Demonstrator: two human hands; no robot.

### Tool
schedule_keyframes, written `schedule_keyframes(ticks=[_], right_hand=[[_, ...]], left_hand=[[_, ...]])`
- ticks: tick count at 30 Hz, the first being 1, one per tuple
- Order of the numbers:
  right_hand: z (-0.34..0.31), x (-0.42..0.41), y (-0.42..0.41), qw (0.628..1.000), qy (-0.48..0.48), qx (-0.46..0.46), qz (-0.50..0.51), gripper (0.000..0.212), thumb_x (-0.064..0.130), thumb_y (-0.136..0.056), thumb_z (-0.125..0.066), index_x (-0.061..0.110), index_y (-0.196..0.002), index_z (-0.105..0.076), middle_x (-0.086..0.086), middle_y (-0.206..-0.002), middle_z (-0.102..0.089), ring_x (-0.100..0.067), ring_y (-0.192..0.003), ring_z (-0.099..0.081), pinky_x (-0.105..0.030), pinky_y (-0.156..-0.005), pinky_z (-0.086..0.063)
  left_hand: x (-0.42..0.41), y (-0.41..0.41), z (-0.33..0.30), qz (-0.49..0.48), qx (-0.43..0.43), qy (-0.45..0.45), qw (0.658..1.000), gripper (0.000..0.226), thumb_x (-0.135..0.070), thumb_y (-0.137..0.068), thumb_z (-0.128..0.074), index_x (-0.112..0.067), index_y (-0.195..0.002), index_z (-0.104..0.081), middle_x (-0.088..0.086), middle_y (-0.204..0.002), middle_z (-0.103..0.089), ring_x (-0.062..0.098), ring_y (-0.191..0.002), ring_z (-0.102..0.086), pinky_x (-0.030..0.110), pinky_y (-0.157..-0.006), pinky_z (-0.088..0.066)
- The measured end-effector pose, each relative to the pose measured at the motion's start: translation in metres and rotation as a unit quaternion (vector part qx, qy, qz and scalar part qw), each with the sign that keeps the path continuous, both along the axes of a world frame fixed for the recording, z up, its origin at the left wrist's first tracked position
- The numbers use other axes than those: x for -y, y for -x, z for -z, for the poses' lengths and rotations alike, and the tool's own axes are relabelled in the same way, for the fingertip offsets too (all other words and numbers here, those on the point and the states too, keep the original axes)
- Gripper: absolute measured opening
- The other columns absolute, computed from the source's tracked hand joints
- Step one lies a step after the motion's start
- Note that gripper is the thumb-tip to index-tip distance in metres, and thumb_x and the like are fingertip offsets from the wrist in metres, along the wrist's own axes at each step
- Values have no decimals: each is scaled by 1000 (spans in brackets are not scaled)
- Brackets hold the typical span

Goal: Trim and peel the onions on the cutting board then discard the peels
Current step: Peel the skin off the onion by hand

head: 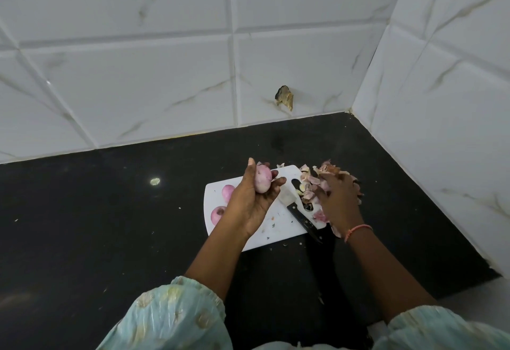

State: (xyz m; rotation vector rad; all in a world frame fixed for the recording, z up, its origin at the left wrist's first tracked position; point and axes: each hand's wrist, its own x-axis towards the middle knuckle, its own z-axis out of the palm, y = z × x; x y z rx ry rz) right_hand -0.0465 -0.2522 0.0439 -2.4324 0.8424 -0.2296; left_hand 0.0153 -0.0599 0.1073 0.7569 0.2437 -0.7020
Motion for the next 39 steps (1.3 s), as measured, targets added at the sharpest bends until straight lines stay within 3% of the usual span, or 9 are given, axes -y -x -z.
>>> schedule_keyframes(ticks=[2, 6, 9, 16, 22, 27, 32, 35, 39], right_hand=[[-18, -18, 1, 997, 65, 37, -8, 38, 37, -95, -58, 22, -130, -57, -11, -140, -44, -32, -132, -39, -47, -107, -36], [-64, -79, 6, 963, -72, 232, -119, 31, 46, -94, -55, 21, -110, -62, 15, -94, -64, -1, -89, -63, -16, -75, -51], [-75, -101, 4, 953, -107, 249, -136, 33, 45, -93, -58, 24, -119, -61, 22, -94, -63, 9, -83, -63, -7, -72, -51], [-68, -99, -1, 956, -23, 237, -173, 37, 41, -101, -44, 18, -128, -56, 4, -108, -67, -6, -95, -63, -23, -81, -55], [-67, -93, -2, 961, -12, 232, -148, 30, 33, -101, -48, 12, -119, -60, 5, -100, -67, -7, -89, -63, -16, -73, -52], [-75, -94, -6, 905, -337, 256, -45, 17, 25, -99, -53, 12, -106, -62, 0, -89, -67, -3, -72, -62, -17, -58, -48], [-67, -92, -12, 926, -314, 191, -82, 22, 37, -98, -54, 19, -111, -55, 8, -84, -61, -2, -72, -58, -12, -56, -42], [-58, -85, -12, 926, -329, 172, -76, 17, 29, -101, -51, 17, -103, -63, 8, -68, -56, -5, -58, -50, -19, -54, -38], [-51, -70, -7, 949, -242, 200, -33, 16, 24, -100, -53, 15, -100, -66, 4, -80, -64, -8, -68, -58, -26, -66, -45]], left_hand=[[5, 4, 0, -6, 76, -53, 996, 45, -42, -105, -44, -2, -120, -58, 16, -106, -69, 24, -89, -75, 28, -72, -61], [9, 16, 0, -24, 238, -170, 956, 43, -42, -107, -38, -8, -125, -55, 13, -114, -71, 17, -107, -71, 19, -82, -55], [8, 19, -1, -48, 305, -228, 924, 36, -40, -107, -36, -15, -124, -55, 7, -110, -70, 11, -102, -70, 14, -75, -53], [8, 21, 3, -65, 370, -224, 899, 25, -25, -108, -42, -5, -118, -53, 8, -101, -66, 15, -93, -68, 24, -80, -55], [9, 22, 12, -63, 355, -228, 905, 32, -40, -106, -41, -15, -121, -56, 6, -111, -69, 21, -106, -68, 34, -91, -58], [10, 16, 20, 2, 251, -205, 946, 57, -59, -104, -30, -13, -116, -61, 8, -106, -72, 17, -102, -71, 34, -92, -56], [7, 13, 17, 12, 258, -224, 940, 69, -66, -97, -41, -1, -113, -60, 11, -80, -56, 7, -62, -51, 21, -58, -42], [4, 11, 9, 5, 174, -131, 976, 51, -53, -101, -45, -8, -86, -62, 8, -66, -44, 11, -55, -38, 28, -61, -33], [5, 13, 6, 29, 145, -73, 986, 44, -51, -102, -44, -13, -95, -66, 2, -71, -55, 12, -58, -46, 26, -65, -43]])
